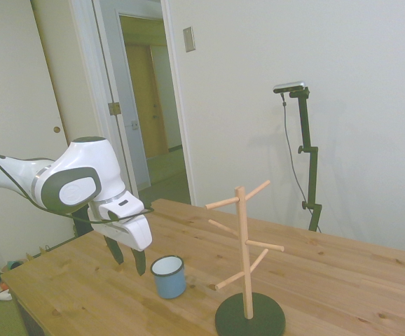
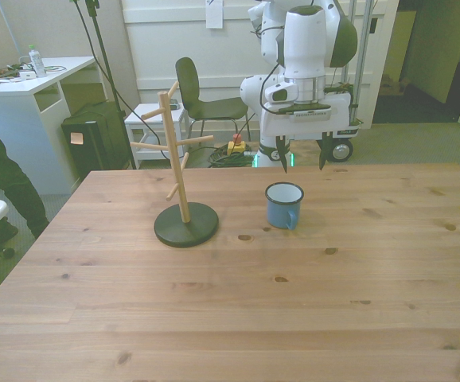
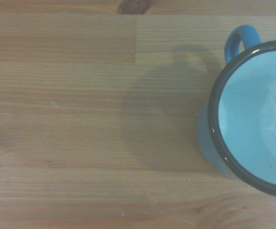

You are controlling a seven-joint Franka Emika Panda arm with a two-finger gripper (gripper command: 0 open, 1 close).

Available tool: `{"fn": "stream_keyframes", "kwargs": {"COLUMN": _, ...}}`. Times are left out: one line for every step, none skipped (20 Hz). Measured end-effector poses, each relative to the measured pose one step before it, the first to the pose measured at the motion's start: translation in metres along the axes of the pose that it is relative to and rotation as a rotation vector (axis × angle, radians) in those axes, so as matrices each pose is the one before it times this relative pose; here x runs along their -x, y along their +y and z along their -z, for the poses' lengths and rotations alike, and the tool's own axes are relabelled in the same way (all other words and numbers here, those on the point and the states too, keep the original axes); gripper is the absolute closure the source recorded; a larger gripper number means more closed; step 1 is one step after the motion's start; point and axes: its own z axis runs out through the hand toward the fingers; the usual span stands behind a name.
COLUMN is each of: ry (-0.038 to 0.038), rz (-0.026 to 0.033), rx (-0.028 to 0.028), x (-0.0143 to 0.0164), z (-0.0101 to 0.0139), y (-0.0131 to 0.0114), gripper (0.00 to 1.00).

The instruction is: Hang the mug

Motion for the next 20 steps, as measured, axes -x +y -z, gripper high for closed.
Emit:
{"fn": "stream_keyframes", "kwargs": {"ry": -0.00136, "rz": -0.00002, "rx": 0.00117, "x": -0.00001, "z": -0.00075, "y": 0.00002, "gripper": 0.00}}
{"fn": "stream_keyframes", "kwargs": {"ry": -0.00351, "rz": 0.00012, "rx": 0.00334, "x": 0.00067, "z": -0.00210, "y": 0.00065, "gripper": 0.00}}
{"fn": "stream_keyframes", "kwargs": {"ry": 0.00107, "rz": 0.00044, "rx": -0.00108, "x": -0.00001, "z": 0.00063, "y": -0.00027, "gripper": 0.00}}
{"fn": "stream_keyframes", "kwargs": {"ry": 0.00313, "rz": 0.00055, "rx": -0.00308, "x": -0.00032, "z": 0.00227, "y": -0.00070, "gripper": 0.00}}
{"fn": "stream_keyframes", "kwargs": {"ry": 0.00420, "rz": 0.00055, "rx": -0.00424, "x": -0.00053, "z": 0.00382, "y": -0.00096, "gripper": 0.00}}
{"fn": "stream_keyframes", "kwargs": {"ry": 0.00592, "rz": 0.00015, "rx": -0.00609, "x": -0.00092, "z": 0.00473, "y": -0.00110, "gripper": 0.00}}
{"fn": "stream_keyframes", "kwargs": {"ry": 0.00643, "rz": -0.00048, "rx": -0.00717, "x": -0.00164, "z": 0.00525, "y": -0.00145, "gripper": 0.00}}
{"fn": "stream_keyframes", "kwargs": {"ry": 0.00514, "rz": -0.00184, "rx": -0.00651, "x": -0.00220, "z": 0.00481, "y": -0.00143, "gripper": 0.00}}
{"fn": "stream_keyframes", "kwargs": {"ry": 0.00406, "rz": -0.00386, "rx": -0.00623, "x": -0.00279, "z": 0.00427, "y": -0.00103, "gripper": 0.00}}
{"fn": "stream_keyframes", "kwargs": {"ry": 0.00128, "rz": -0.00573, "rx": -0.00417, "x": -0.00332, "z": 0.00372, "y": -0.00076, "gripper": 0.00}}
{"fn": "stream_keyframes", "kwargs": {"ry": 0.00018, "rz": -0.01192, "rx": -0.00424, "x": -0.00468, "z": 0.00316, "y": 0.00021, "gripper": 0.00}}
{"fn": "stream_keyframes", "kwargs": {"ry": 0.00059, "rz": -0.01145, "rx": -0.00419, "x": -0.00517, "z": 0.00223, "y": 0.00029, "gripper": 0.00}}
{"fn": "stream_keyframes", "kwargs": {"ry": -0.00108, "rz": -0.01083, "rx": -0.00207, "x": -0.00512, "z": 0.00075, "y": 0.00061, "gripper": 0.00}}
{"fn": "stream_keyframes", "kwargs": {"ry": -0.00172, "rz": -0.01036, "rx": -0.00129, "x": -0.00556, "z": -0.00009, "y": 0.00054, "gripper": 0.00}}
{"fn": "stream_keyframes", "kwargs": {"ry": -0.00287, "rz": -0.00877, "rx": 0.00039, "x": -0.00525, "z": -0.00101, "y": 0.00022, "gripper": 0.00}}
{"fn": "stream_keyframes", "kwargs": {"ry": -0.00383, "rz": -0.00623, "rx": 0.00119, "x": -0.00453, "z": -0.00165, "y": -0.00042, "gripper": 0.00}}
{"fn": "stream_keyframes", "kwargs": {"ry": -0.00341, "rz": -0.00475, "rx": 0.00125, "x": -0.00416, "z": -0.00157, "y": -0.00114, "gripper": 0.00}}
{"fn": "stream_keyframes", "kwargs": {"ry": -0.00373, "rz": -0.00370, "rx": 0.00227, "x": -0.00354, "z": -0.00221, "y": -0.00141, "gripper": 0.00}}
{"fn": "stream_keyframes", "kwargs": {"ry": -0.00379, "rz": -0.00338, "rx": 0.00287, "x": -0.00299, "z": -0.00269, "y": -0.00169, "gripper": 0.00}}
{"fn": "stream_keyframes", "kwargs": {"ry": -0.00418, "rz": -0.00375, "rx": 0.00349, "x": -0.00276, "z": -0.00304, "y": -0.00185, "gripper": 0.00}}
